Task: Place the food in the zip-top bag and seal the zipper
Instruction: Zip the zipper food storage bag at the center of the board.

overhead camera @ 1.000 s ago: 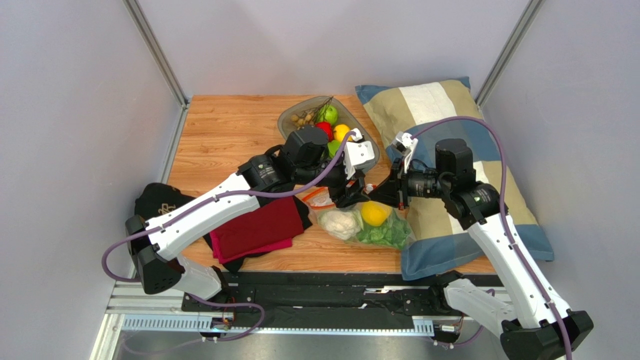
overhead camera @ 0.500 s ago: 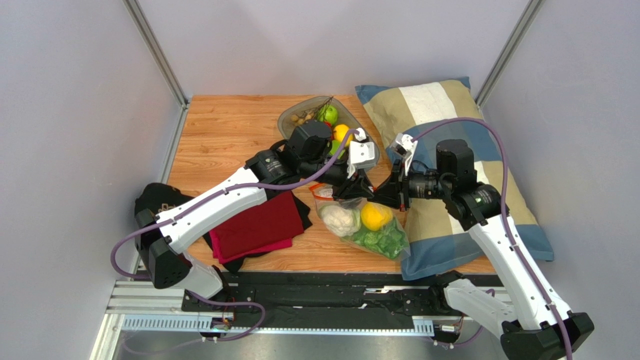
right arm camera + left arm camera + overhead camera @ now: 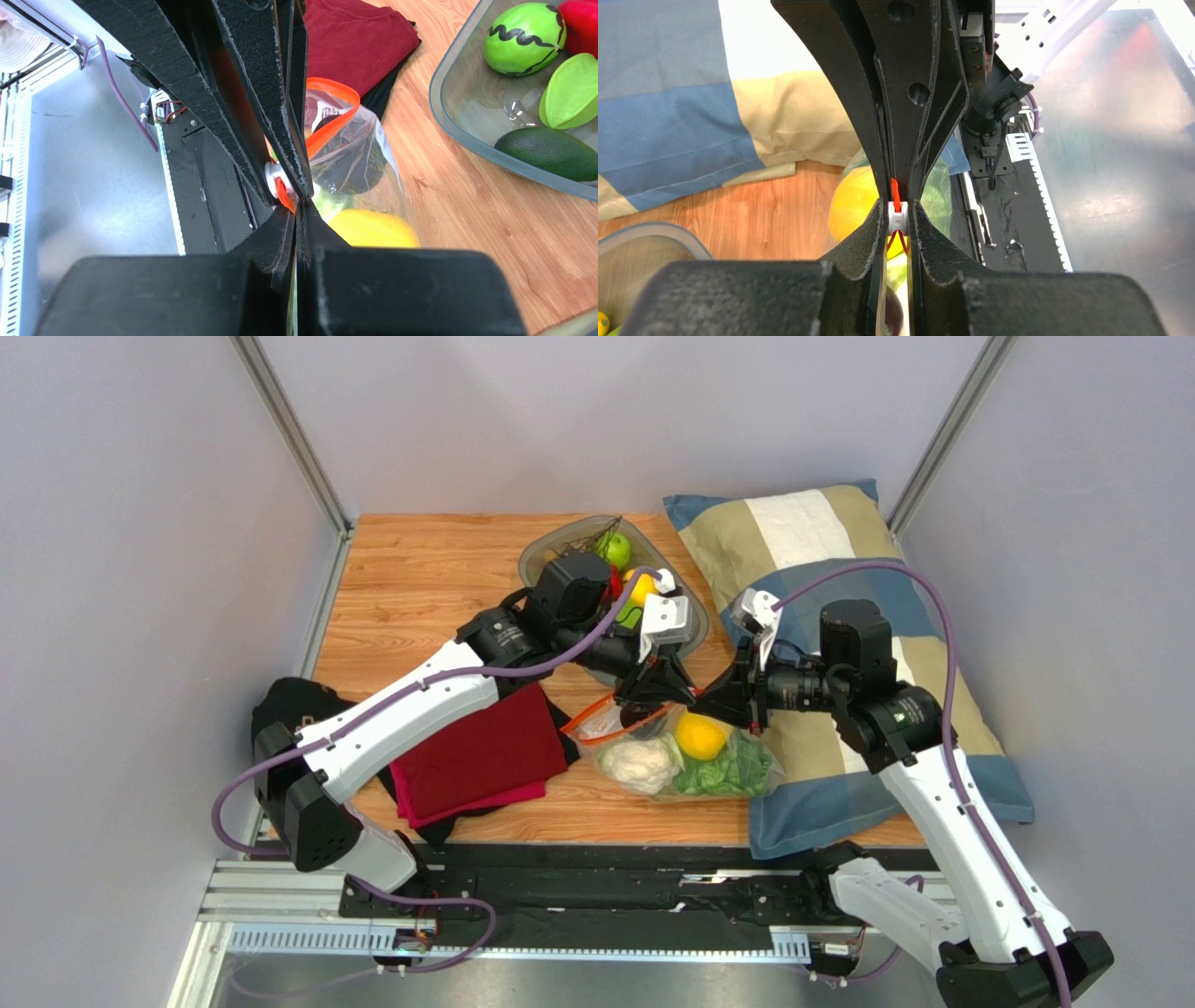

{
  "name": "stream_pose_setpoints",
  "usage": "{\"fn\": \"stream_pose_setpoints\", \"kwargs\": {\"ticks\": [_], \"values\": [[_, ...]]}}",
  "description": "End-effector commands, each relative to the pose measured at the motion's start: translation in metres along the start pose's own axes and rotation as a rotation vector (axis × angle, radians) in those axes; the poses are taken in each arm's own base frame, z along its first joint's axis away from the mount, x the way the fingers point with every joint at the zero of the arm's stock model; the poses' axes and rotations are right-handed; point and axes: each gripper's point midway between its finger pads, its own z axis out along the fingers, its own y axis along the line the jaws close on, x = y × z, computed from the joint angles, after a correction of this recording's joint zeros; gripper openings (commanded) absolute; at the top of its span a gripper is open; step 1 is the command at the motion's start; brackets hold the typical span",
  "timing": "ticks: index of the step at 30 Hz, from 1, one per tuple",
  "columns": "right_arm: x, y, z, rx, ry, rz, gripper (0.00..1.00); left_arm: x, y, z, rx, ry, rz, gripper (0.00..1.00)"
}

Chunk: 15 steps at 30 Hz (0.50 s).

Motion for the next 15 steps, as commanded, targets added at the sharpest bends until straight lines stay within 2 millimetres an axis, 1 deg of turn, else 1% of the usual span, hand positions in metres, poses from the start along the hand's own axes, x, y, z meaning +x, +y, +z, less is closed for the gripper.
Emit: {"fn": "stream_pose_setpoints", "kwargs": {"ticks": [1,7,11,15], "values": [[-0.035,0.015,-0.015,-0.019,-0.104,-0.136,0.00,0.022,0.011,-0.009,-0.019,0.053,-0.007,0.04],[-0.039,0.012,-0.019,-0.008,-0.113,-0.136,0.00,0.037,0.010,-0.017,-0.028,0.089,-0.027,0.02],[-0.042,0.012,-0.021,-0.003,-0.122,-0.141,0.00,0.046,0.012,-0.021,-0.044,0.113,-0.035,0.02],[-0.047,0.011,-0.025,0.011,-0.133,-0.147,0.00,0.062,0.016,-0.025,-0.063,0.144,-0.055,0.03]]}}
